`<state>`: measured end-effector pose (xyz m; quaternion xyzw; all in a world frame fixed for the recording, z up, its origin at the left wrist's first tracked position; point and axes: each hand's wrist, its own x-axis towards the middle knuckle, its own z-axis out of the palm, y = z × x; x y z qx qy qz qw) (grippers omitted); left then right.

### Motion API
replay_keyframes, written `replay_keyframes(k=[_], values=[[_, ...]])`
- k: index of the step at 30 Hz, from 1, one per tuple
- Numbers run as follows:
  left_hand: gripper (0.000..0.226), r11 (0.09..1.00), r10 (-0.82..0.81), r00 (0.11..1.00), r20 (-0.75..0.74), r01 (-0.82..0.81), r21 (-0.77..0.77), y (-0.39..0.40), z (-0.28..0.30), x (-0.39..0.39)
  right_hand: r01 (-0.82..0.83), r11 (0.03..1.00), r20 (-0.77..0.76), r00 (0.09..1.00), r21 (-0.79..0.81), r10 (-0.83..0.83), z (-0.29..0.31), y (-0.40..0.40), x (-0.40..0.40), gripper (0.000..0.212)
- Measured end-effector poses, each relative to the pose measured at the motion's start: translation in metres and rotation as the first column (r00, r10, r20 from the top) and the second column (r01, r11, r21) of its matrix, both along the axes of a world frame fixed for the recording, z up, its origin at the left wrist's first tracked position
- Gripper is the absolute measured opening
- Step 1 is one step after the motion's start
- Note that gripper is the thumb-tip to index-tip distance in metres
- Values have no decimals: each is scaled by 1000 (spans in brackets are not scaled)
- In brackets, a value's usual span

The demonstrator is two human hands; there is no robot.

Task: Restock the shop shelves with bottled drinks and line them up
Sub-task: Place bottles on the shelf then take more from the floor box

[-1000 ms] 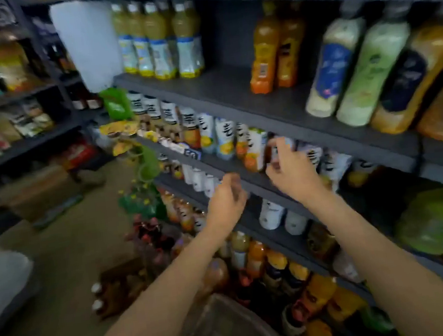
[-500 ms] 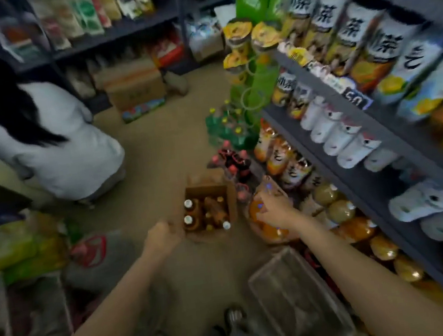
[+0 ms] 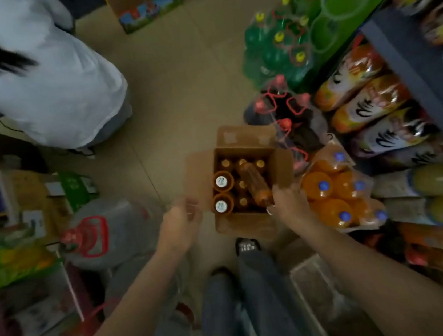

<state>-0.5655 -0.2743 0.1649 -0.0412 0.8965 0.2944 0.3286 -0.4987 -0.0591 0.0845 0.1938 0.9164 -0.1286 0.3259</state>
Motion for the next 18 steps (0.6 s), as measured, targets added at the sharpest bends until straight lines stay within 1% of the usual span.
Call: replay_keyframes(k=[2, 4, 5, 9, 11, 13, 15, 16, 18], values=[[16, 997, 32, 997, -72, -27, 75, 7, -30, -5, -133, 987, 19, 991, 92, 132, -39, -6, -9, 37], [16, 989, 91, 989, -113, -77, 124, 10, -59, -5, -248, 962, 51, 969, 118, 243, -75, -11, -10, 39], [16, 984, 121, 985, -127, -103, 143, 11, -72, -5, -275, 953, 71, 961, 127, 267, -90, -13, -9, 41], [18, 967, 204, 969, -140, -177, 184, 6, -109, -7, -284, 946, 183, 949, 155, 255, -129, -17, -1, 48], [19, 962, 229, 963, -141, -202, 181, 4, -118, -7, -239, 948, 154, 966, 210, 210, -138, -17, 1, 43], [19, 955, 254, 958, -137, -225, 194, 1, -121, -5, -137, 964, 100, 988, 227, 117, -136, -18, 4, 37], [17, 959, 236, 959, -157, -204, 196, -1, -118, -6, -65, 981, 20, 998, 182, 62, -125, -19, 3, 40], [19, 968, 198, 967, -159, -168, 185, -1, -116, -7, -42, 989, -20, 999, 144, 45, -113, -17, -2, 42], [30, 983, 84, 988, -128, -61, 175, 1, -110, -9, -8, 1000, -141, 990, 26, 11, -79, -9, -19, 42]])
